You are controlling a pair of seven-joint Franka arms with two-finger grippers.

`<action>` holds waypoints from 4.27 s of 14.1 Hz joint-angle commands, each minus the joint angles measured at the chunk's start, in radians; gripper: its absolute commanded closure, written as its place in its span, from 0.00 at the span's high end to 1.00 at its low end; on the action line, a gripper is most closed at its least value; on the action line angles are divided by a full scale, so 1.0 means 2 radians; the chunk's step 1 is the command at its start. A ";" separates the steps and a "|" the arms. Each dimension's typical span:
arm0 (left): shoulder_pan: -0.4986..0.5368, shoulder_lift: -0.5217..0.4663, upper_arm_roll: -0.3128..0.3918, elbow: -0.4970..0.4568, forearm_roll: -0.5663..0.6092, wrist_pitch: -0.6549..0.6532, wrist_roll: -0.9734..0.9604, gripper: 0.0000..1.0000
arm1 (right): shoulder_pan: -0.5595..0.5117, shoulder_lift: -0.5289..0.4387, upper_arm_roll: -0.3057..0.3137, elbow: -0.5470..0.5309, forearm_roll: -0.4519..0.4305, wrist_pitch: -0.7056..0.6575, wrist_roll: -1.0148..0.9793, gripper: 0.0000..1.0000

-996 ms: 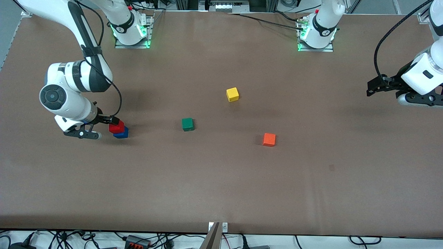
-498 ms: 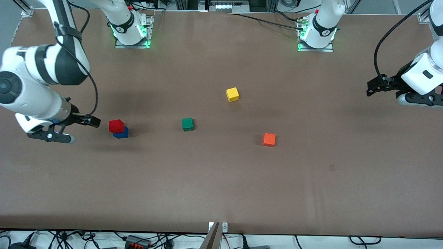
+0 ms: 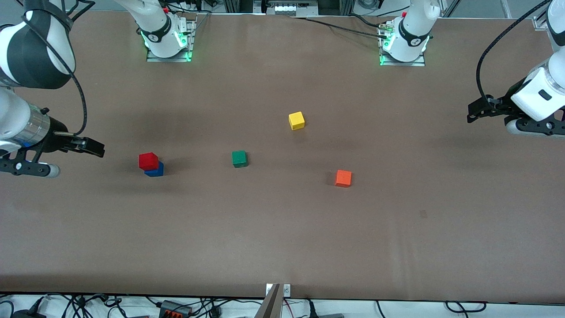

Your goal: Pass red block to right arm, stack on blue

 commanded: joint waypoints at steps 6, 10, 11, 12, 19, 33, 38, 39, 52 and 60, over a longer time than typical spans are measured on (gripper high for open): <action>0.007 -0.008 -0.005 -0.006 -0.008 -0.003 0.012 1.00 | -0.079 -0.025 0.005 0.043 0.031 -0.007 -0.074 1.00; 0.007 -0.008 -0.005 -0.006 -0.008 -0.003 0.012 1.00 | -0.092 -0.052 0.022 0.020 0.032 -0.012 -0.074 1.00; 0.007 -0.008 -0.005 -0.006 -0.008 -0.003 0.012 1.00 | -0.106 -0.053 0.036 0.017 0.032 -0.012 -0.075 1.00; 0.007 -0.008 -0.005 -0.006 -0.008 -0.003 0.012 1.00 | -0.113 -0.053 0.046 0.017 0.032 -0.013 -0.076 1.00; 0.007 -0.008 -0.005 -0.006 -0.008 -0.003 0.012 1.00 | -0.103 -0.091 0.047 -0.045 0.001 -0.026 -0.080 1.00; 0.007 -0.007 -0.005 -0.006 -0.008 -0.003 0.012 1.00 | -0.103 -0.163 0.046 -0.136 0.002 0.019 -0.089 1.00; 0.007 -0.007 -0.005 -0.006 -0.008 -0.003 0.012 1.00 | -0.103 -0.177 0.045 -0.136 0.006 -0.010 -0.085 1.00; 0.007 -0.007 -0.005 -0.006 -0.008 -0.003 0.012 1.00 | -0.103 -0.177 0.045 -0.136 0.005 -0.010 -0.085 1.00; 0.007 -0.007 -0.005 -0.006 -0.008 -0.003 0.012 1.00 | -0.102 -0.173 0.047 -0.136 0.003 -0.003 -0.085 1.00; 0.008 -0.007 -0.005 -0.006 -0.008 -0.003 0.013 1.00 | -0.103 -0.162 0.047 -0.136 0.004 0.002 -0.085 1.00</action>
